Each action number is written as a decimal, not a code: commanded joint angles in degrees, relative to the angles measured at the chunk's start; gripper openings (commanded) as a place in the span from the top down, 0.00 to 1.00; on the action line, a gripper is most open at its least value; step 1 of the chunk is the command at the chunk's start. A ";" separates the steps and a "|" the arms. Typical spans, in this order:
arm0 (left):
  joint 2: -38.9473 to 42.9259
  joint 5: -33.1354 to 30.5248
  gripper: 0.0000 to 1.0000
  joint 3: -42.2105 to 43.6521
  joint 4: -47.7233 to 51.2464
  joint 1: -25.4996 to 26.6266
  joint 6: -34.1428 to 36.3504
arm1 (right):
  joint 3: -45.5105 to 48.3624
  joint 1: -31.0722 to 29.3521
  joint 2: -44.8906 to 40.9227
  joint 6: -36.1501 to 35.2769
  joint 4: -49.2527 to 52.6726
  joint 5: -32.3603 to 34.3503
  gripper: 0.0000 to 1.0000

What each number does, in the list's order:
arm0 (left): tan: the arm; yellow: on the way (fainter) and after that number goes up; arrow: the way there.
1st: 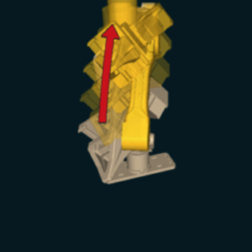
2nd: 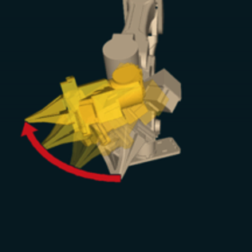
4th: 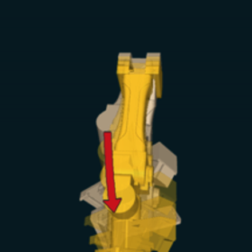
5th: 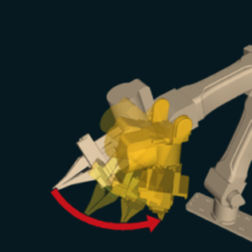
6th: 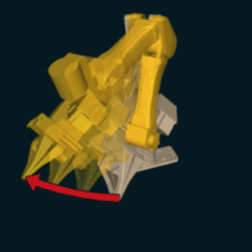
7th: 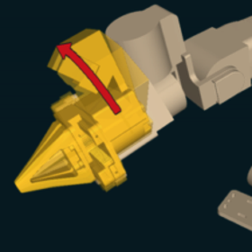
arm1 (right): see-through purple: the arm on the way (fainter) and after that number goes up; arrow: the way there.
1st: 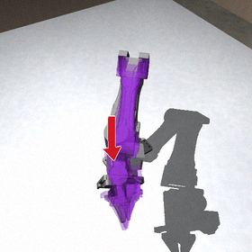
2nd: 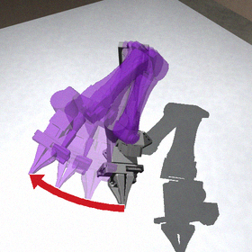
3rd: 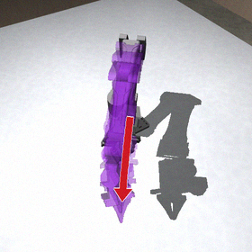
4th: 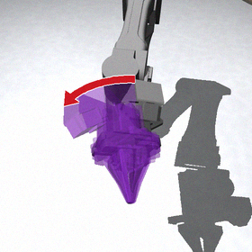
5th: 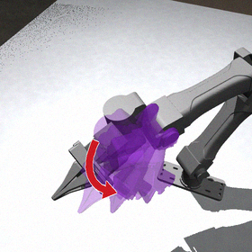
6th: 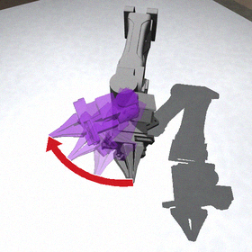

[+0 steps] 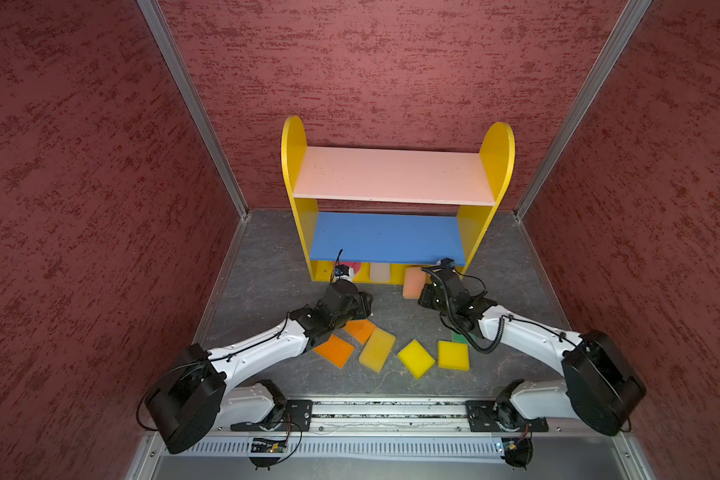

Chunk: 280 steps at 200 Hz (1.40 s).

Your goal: Place and organize the cleaning sponges onto the shelf

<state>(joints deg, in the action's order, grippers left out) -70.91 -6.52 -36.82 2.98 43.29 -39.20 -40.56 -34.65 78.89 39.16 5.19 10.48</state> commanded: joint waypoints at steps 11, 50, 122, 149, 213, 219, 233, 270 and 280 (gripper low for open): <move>1.28 -0.78 0.51 1.07 0.95 -0.30 -0.20 | -0.58 0.89 2.87 -3.47 -3.11 2.35 1.00; 2.06 -0.86 0.51 1.22 1.91 -0.39 -0.42 | 1.31 2.08 4.08 -5.74 -11.77 3.05 1.00; 2.93 -2.22 0.51 1.05 3.44 0.47 -1.32 | 0.42 4.42 11.14 -7.40 -18.67 2.26 1.00; 2.01 -2.33 0.51 0.87 3.65 0.80 -1.57 | 1.17 4.60 12.16 -8.11 -21.45 2.99 1.00; 1.58 -2.62 0.51 0.60 3.85 1.75 -2.02 | 2.56 4.68 13.14 -6.21 -24.60 6.48 0.78; 1.49 -2.62 0.51 0.57 3.79 1.77 -2.03 | 2.79 4.69 12.89 -5.92 -24.68 6.69 0.77; 1.09 -2.57 0.51 0.56 3.70 2.09 -2.26 | 3.32 4.70 12.11 -4.95 -24.08 7.82 0.76; 0.51 -2.33 0.51 0.67 3.04 2.48 -2.37 | 6.49 4.62 7.29 -1.07 -22.76 6.81 0.82; 0.60 -2.43 0.50 0.69 2.95 2.50 -2.27 | 7.59 4.55 5.94 0.75 -22.44 5.57 0.89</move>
<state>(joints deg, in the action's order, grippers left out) -70.19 -8.03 -36.03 6.20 45.58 -41.34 -35.05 -30.46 88.68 35.42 -17.23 16.36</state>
